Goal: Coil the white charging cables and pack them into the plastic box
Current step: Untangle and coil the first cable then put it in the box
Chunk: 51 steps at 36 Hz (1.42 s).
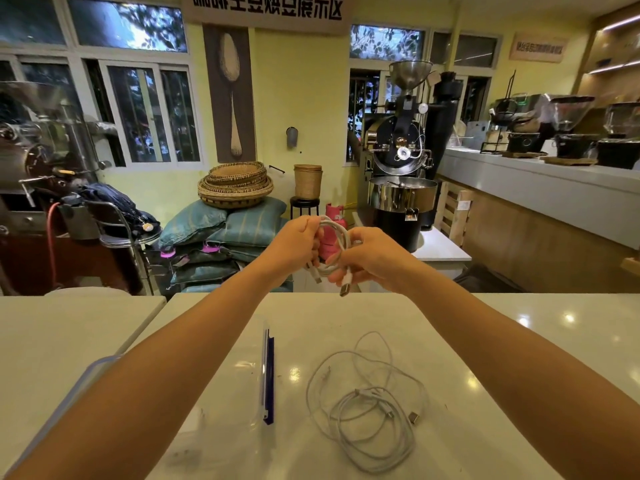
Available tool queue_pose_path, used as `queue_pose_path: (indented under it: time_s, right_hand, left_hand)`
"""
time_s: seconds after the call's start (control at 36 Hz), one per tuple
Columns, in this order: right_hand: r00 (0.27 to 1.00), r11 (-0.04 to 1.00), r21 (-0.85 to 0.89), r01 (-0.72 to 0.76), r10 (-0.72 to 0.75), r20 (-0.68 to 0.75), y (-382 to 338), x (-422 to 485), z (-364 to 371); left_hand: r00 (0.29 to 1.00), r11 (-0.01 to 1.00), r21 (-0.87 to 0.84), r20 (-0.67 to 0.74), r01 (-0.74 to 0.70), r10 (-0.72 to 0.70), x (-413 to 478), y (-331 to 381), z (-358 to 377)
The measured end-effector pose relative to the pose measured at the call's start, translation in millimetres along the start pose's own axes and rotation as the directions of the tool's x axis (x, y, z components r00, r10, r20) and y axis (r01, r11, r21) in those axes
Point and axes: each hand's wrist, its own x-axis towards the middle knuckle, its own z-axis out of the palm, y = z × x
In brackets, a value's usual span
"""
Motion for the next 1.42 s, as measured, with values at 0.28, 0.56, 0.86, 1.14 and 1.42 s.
queue_pose_path:
  time_s: [0.28,0.56,0.86,1.14,1.42]
  right_hand:
    - [0.995,0.984,-0.155,0.087,-0.093,-0.031,3,5,7]
    - [0.988,0.985,-0.104,0.14,-0.146,-0.049,10,13,24]
    - [0.987,0.991,-0.018,0.134,-0.135,-0.091,22,30,52]
    - [0.999,0.999,-0.049,0.007,-0.009,-0.045,40,54,109]
    - [0.975,0.943,-0.249,-0.221,0.214,-0.054,74,73,181]
  left_hand:
    - [0.999,0.995,0.096,-0.033,-0.02,0.023,-4,-10,-21]
    - [1.0,0.974,0.224,0.024,-0.025,0.021,-16,-9,-44]
    - [0.999,0.87,0.491,-0.027,0.04,-0.03,-23,-24,-65]
    - [0.974,0.71,0.668,-0.133,0.226,-0.184,-36,-67,-96]
    - [0.896,0.555,0.714,-0.255,0.428,-0.363,-55,-134,-104]
